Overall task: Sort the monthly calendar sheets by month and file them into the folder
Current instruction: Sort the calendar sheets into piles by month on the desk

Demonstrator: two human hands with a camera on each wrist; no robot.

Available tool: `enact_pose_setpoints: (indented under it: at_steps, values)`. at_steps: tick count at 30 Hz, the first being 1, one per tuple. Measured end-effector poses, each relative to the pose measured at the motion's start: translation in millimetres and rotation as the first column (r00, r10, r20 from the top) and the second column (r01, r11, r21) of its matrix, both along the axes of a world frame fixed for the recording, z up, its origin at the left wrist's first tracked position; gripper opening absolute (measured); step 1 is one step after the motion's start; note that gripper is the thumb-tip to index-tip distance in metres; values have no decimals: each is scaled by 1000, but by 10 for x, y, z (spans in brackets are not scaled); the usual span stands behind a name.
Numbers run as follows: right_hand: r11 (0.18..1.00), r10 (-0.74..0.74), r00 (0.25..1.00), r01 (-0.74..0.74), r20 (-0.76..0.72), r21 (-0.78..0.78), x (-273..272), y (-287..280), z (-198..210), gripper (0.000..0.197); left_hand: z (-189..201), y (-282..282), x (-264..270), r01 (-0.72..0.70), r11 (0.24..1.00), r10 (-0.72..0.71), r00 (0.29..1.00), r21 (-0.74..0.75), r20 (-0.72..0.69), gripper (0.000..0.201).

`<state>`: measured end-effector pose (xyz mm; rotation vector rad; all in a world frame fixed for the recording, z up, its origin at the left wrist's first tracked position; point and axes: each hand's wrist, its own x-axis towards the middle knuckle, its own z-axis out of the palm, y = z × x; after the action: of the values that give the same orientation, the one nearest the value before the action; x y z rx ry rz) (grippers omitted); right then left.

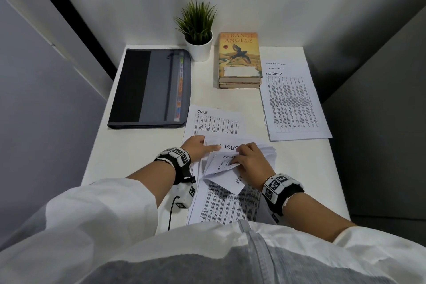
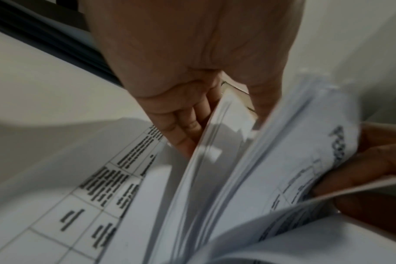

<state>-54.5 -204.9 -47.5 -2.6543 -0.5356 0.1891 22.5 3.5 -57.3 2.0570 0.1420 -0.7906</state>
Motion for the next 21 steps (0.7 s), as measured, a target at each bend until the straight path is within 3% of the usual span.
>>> enact_pose_setpoints:
  at_steps: [2, 7, 10, 13, 16, 18, 21]
  values:
    - [1000, -1, 1000, 1, 7, 7, -12, 8, 4, 15, 10, 9, 3, -11, 998, 11, 1000, 69, -4, 44]
    - [999, -7, 999, 10, -45, 49, -12, 13, 4, 14, -12, 17, 8, -25, 997, 24, 999, 77, 23, 42]
    - [997, -7, 1000, 8, -22, 74, -9, 15, -2, 13, -22, 2, -5, -24, 998, 23, 999, 50, 24, 28]
    - [999, 0, 1000, -1, 10, 35, -19, 31, -4, 16, -27, -21, -18, -41, 999, 41, 999, -2, 16, 30]
    - [1000, 3, 999, -4, 53, 17, -29, 40, 24, 17, -11, -16, -11, -35, 999, 34, 999, 42, 17, 37]
    - [999, -6, 999, 5, 41, 44, -25, 35, 37, 15, -5, -1, -5, -22, 997, 20, 999, 79, 30, 44]
    - [996, -22, 1000, 23, -9, 89, -21, 25, 33, 12, -10, 7, -9, -21, 997, 19, 999, 75, 37, 39]
